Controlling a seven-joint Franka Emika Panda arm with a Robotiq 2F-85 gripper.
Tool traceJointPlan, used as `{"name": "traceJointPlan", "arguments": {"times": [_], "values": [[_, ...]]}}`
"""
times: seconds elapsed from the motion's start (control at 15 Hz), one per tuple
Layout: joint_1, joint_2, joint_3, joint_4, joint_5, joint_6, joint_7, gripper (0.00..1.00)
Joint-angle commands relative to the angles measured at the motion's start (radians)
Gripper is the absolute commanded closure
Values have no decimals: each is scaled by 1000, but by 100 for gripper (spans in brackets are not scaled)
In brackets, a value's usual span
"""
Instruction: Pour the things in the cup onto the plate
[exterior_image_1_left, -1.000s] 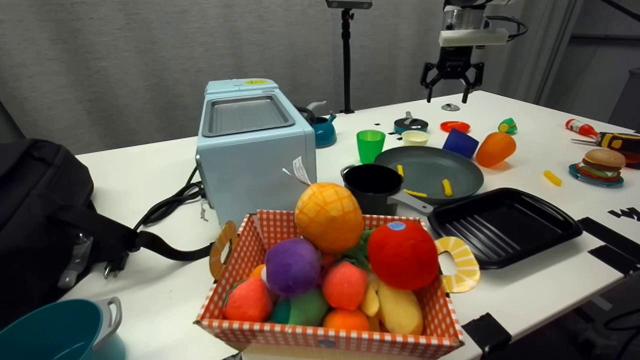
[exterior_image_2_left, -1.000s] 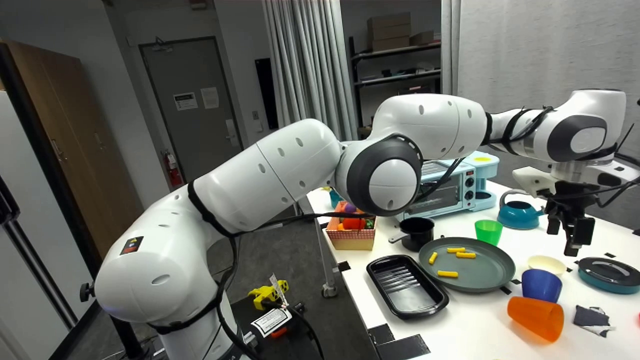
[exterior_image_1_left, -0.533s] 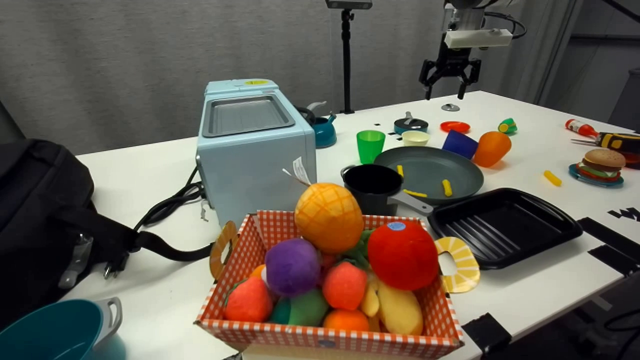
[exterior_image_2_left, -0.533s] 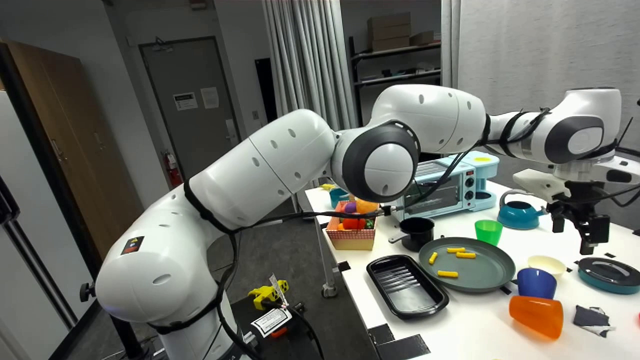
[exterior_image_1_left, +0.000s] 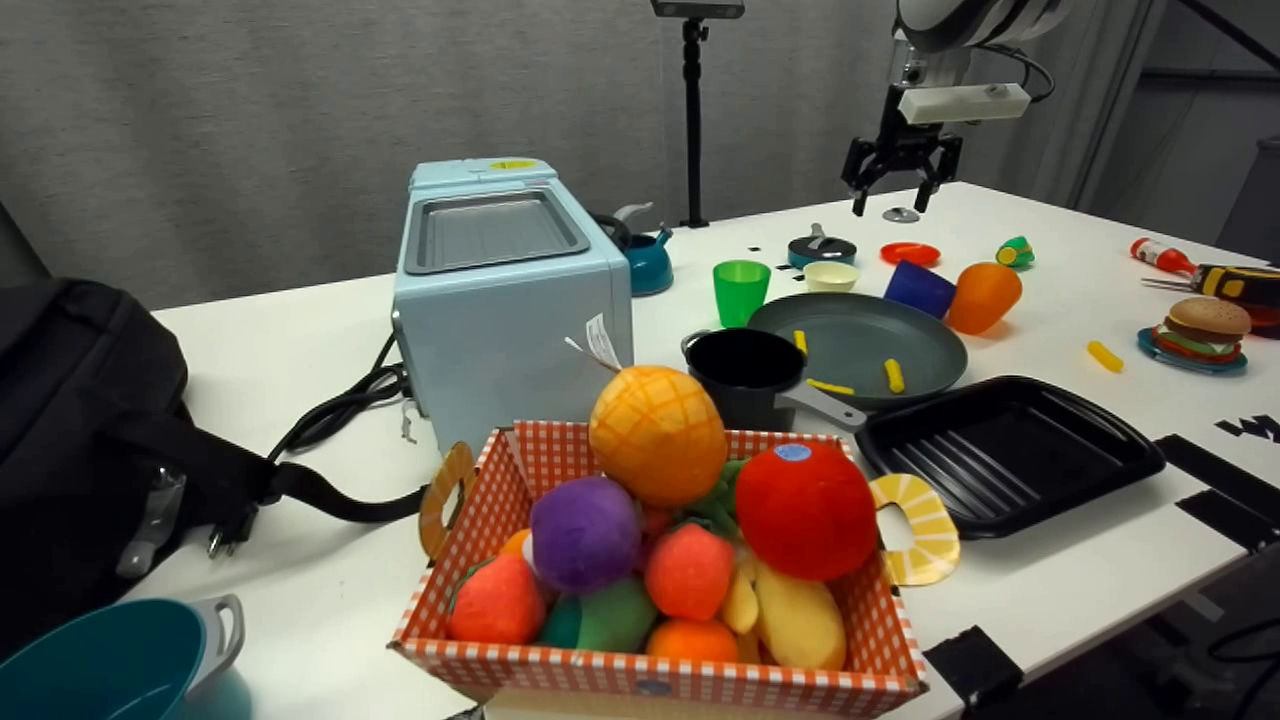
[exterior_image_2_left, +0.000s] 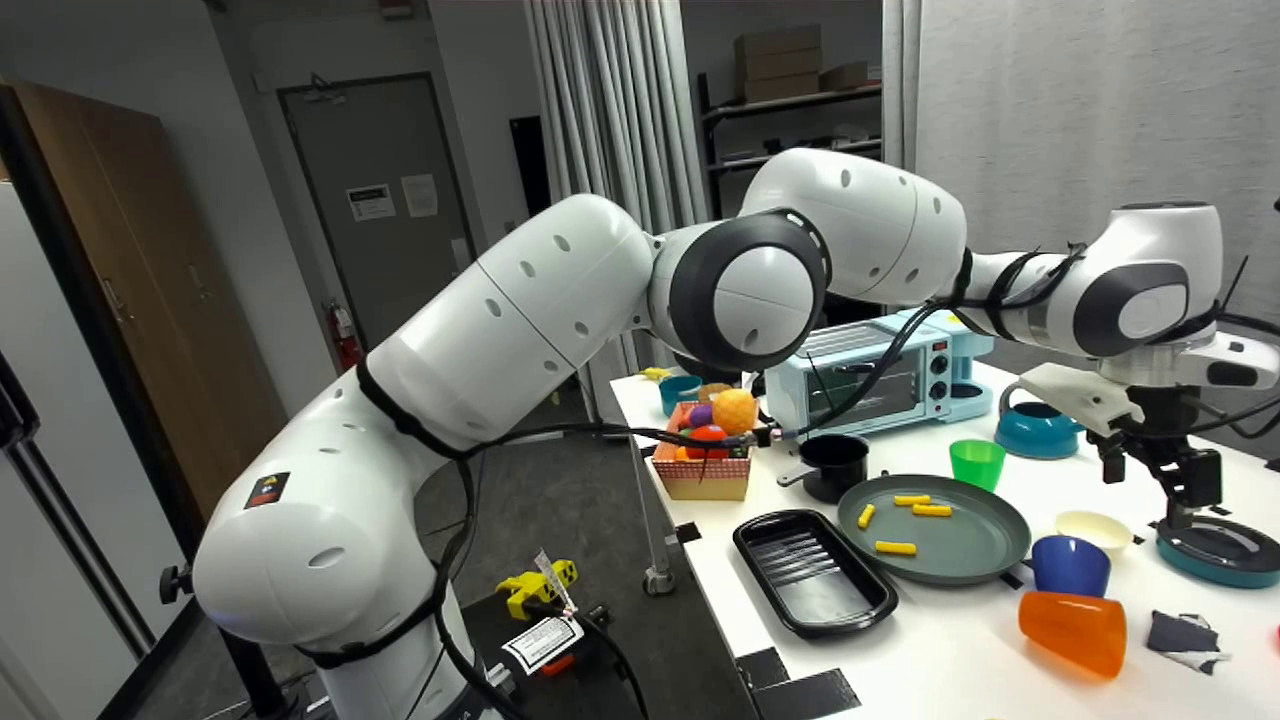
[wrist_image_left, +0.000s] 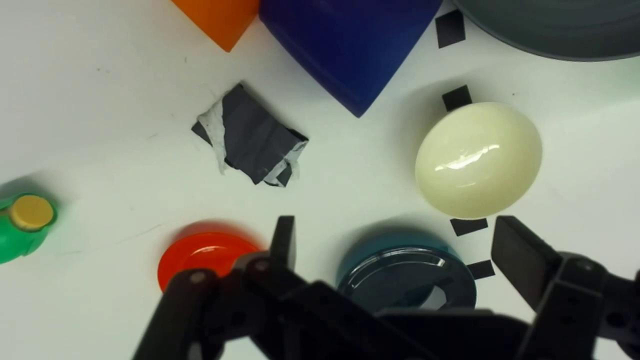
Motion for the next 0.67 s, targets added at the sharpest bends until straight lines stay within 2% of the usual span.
{"name": "traceJointPlan", "arguments": {"times": [0.0, 0.6], "values": [[0, -5, 0, -6, 0, 0, -1, 0], [1, -10, 0, -15, 0, 0, -1, 0]]}}
